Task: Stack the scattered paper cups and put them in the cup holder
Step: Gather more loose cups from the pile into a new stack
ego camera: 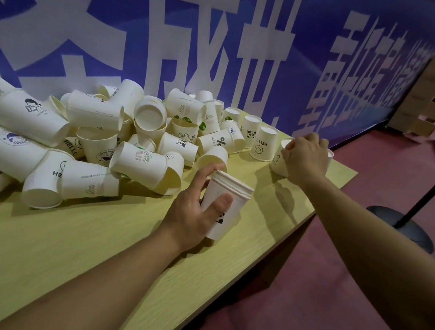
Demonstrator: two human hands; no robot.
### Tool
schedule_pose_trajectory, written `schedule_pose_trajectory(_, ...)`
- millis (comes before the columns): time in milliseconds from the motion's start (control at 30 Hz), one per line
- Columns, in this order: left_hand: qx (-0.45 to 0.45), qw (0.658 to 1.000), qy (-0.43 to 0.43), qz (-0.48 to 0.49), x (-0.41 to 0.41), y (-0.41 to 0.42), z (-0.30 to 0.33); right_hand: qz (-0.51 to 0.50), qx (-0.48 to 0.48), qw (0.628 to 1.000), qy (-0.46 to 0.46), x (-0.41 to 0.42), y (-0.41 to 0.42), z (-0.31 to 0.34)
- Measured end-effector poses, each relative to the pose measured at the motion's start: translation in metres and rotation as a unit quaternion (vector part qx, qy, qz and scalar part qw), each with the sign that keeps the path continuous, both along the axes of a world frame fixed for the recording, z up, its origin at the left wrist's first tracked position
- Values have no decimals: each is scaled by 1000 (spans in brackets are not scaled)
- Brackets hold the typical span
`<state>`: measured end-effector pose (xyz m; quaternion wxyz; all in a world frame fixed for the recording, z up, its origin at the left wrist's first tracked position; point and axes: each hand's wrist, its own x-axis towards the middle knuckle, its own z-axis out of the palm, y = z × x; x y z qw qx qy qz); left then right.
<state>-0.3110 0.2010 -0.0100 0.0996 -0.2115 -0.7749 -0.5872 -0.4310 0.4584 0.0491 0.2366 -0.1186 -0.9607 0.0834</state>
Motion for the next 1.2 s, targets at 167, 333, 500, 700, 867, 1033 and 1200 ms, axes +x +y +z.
schedule_pose_trajectory(167,11,1000,-3,-3,0,-1,-1,108,-198,973,39,29,-17,0)
schedule_pose_trajectory(333,17,1000,-7,0,-1,0,-3,205,-246,946,55,71,-26,-19)
schedule_pose_trajectory(500,22,1000,-8,-3,-1,-1,-4,226,-200,953,-40,86,-22,-29)
schedule_pose_trajectory(700,19,1000,-10,-10,1,-1,-2,218,-141,953,-158,79,-25,-22)
schedule_pose_trajectory(867,15,1000,-11,-12,3,-2,1,240,-97,942,-214,63,-38,-1)
schedule_pose_trajectory(1033,8,1000,-10,-19,5,-2,3,254,-202,929,-178,63,-43,16)
schedule_pose_trajectory(1200,12,1000,-12,-13,2,-1,2,316,-520,794,7,93,-63,19)
